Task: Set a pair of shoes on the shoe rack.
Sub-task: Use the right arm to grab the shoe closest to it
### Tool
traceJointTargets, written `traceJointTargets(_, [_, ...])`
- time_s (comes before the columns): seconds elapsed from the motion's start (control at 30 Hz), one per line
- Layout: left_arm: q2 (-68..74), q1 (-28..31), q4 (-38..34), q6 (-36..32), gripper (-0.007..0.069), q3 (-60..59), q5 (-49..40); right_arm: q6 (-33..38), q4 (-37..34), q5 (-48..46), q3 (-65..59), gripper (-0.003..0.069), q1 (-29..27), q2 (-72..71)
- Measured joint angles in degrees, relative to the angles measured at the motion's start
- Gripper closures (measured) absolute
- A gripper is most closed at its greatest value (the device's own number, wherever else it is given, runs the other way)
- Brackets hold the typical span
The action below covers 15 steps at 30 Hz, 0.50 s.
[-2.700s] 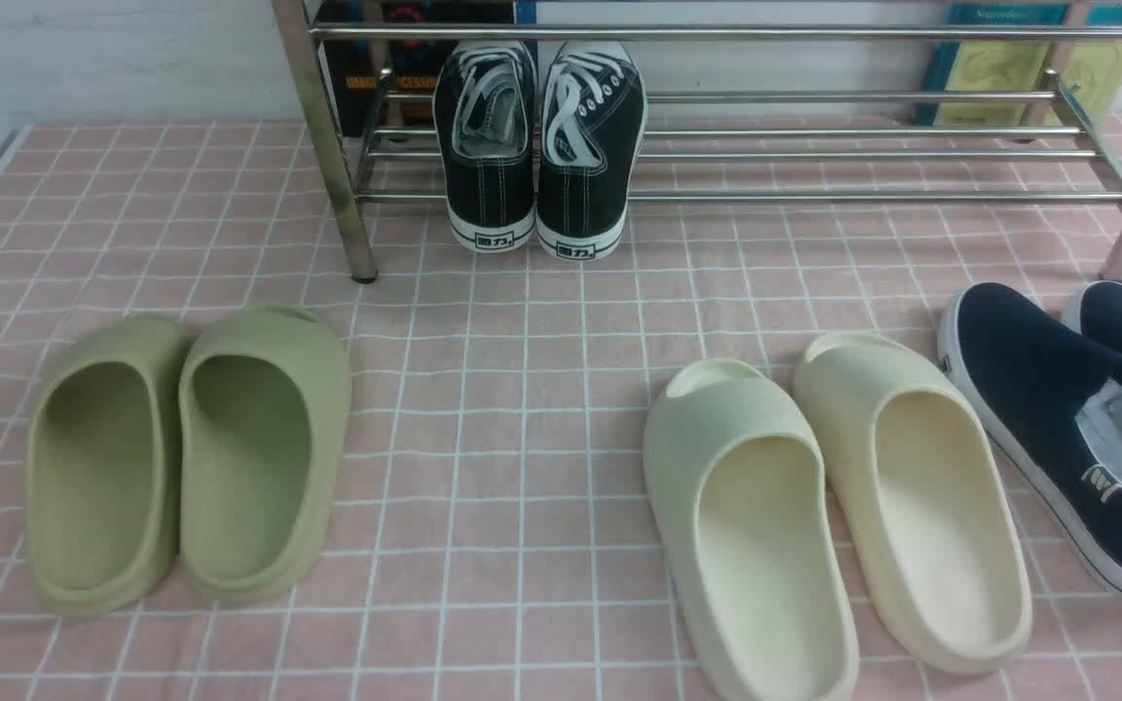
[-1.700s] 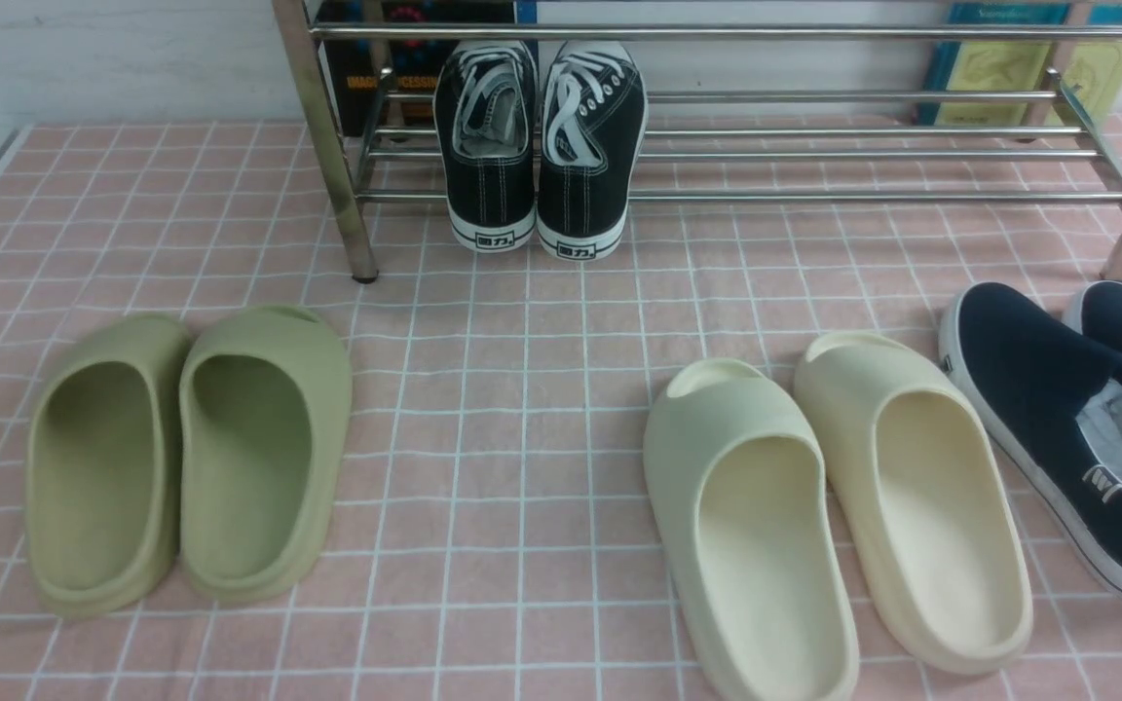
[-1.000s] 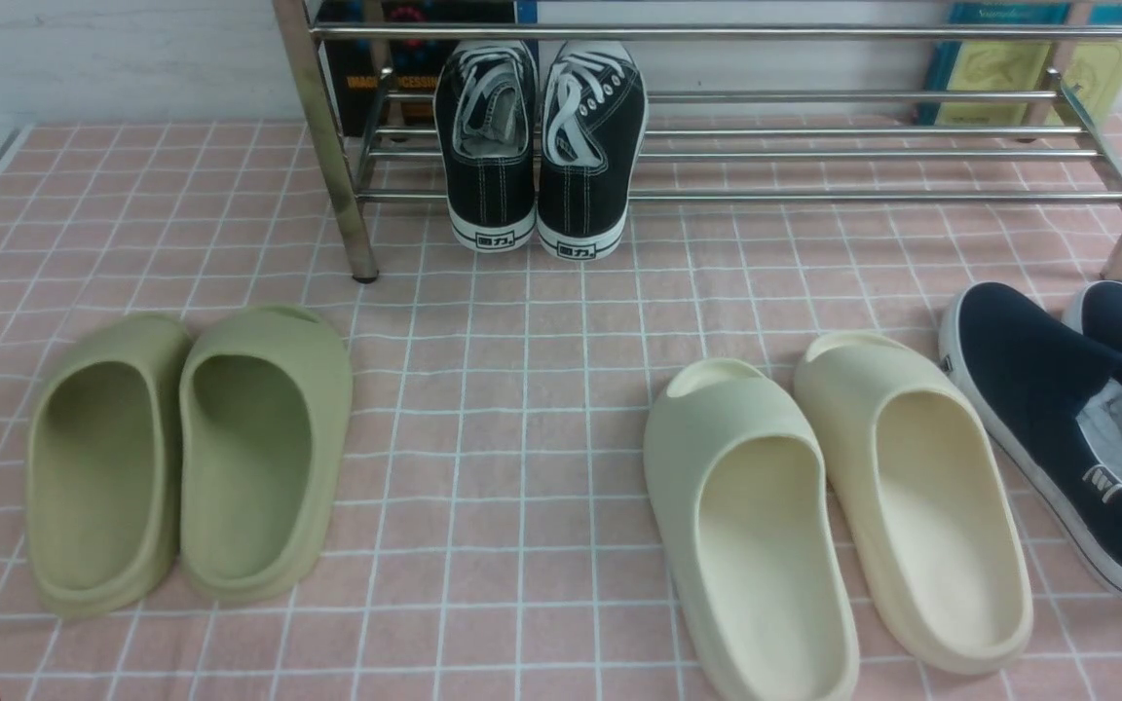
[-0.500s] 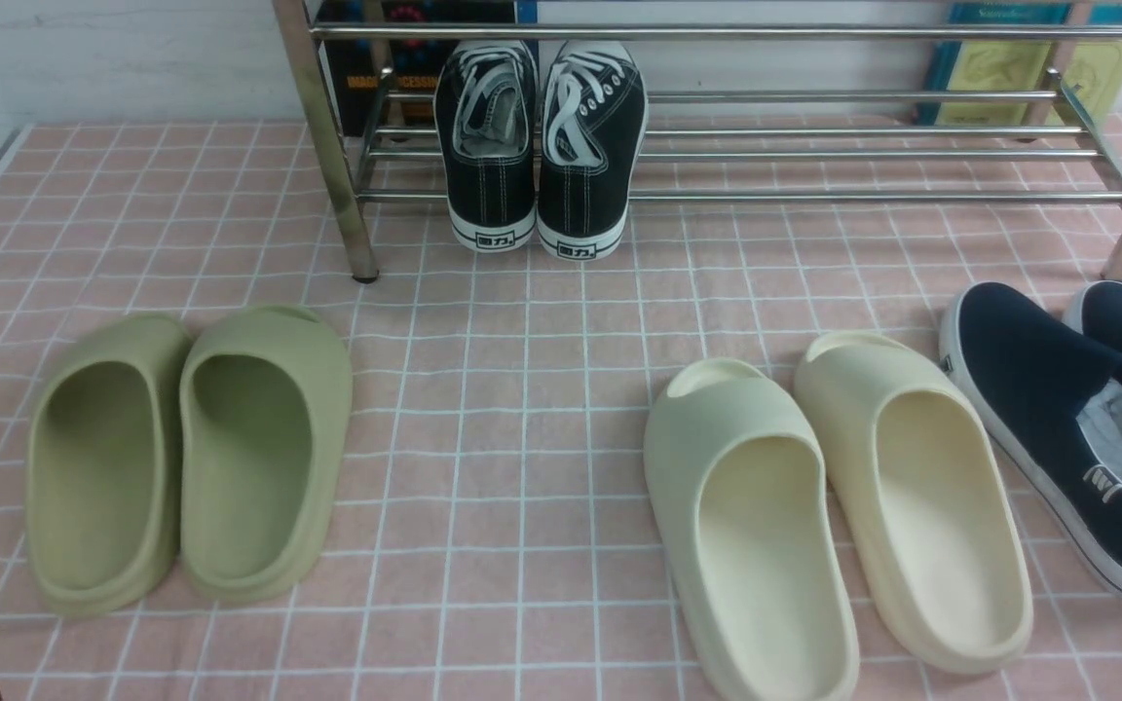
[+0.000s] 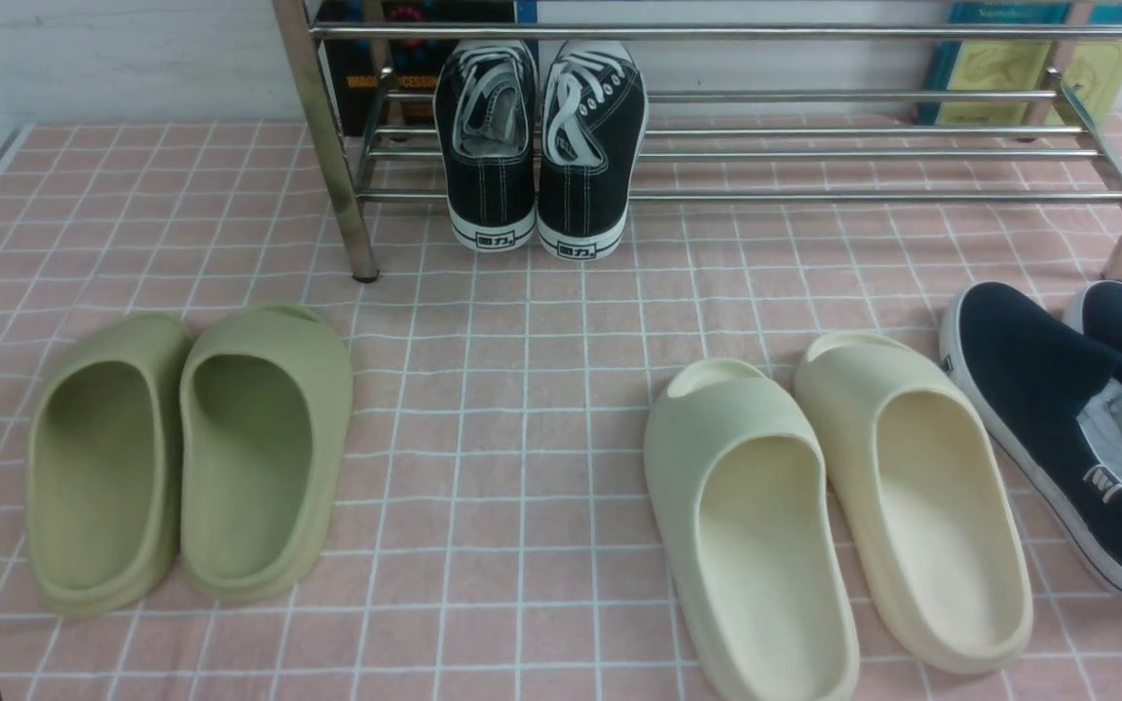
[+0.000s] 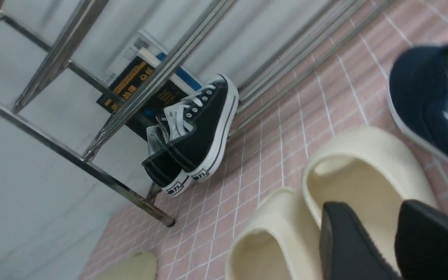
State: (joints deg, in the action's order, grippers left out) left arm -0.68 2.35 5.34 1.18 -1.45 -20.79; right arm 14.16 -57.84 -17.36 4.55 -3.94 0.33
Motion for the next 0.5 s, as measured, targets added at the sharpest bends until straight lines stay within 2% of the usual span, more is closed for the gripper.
traceJointTargets(0.13, [0.0, 0.0, 0.0, 0.0, 0.0463, 0.0, 0.0, 6.81, 7.35, -3.0, 11.37, 0.0632, 0.0, 9.05])
traceJointTargets(0.17, [0.0, 0.0, 0.0, 0.0, 0.0463, 0.0, 0.0, 6.99, 7.9, -3.38, 12.05, 0.0639, 0.0, 10.4])
traceJointTargets(0.2, [0.0, 0.0, 0.0, 0.0, 0.0461, 0.0, 0.0, 7.83, 12.15, -6.64, 16.95, 0.0671, 0.0, 15.49])
traceJointTargets(0.23, [0.0, 0.0, 0.0, 0.0, 0.0461, 0.0, 0.0, 7.94, 16.19, -10.32, 21.31, 0.0675, 0.0, 20.08])
traceJointTargets(0.3, [0.0, 0.0, 0.0, 0.0, 0.0459, 0.0, -0.01, 8.02, 19.66, -13.89, 24.97, 0.0676, 0.0, 24.0])
traceJointTargets(0.5, [0.0, 0.0, 0.07, 0.0, 0.0454, 0.0, -0.01, 8.09, 37.62, -36.16, 44.54, 0.0677, 0.17, 47.63])
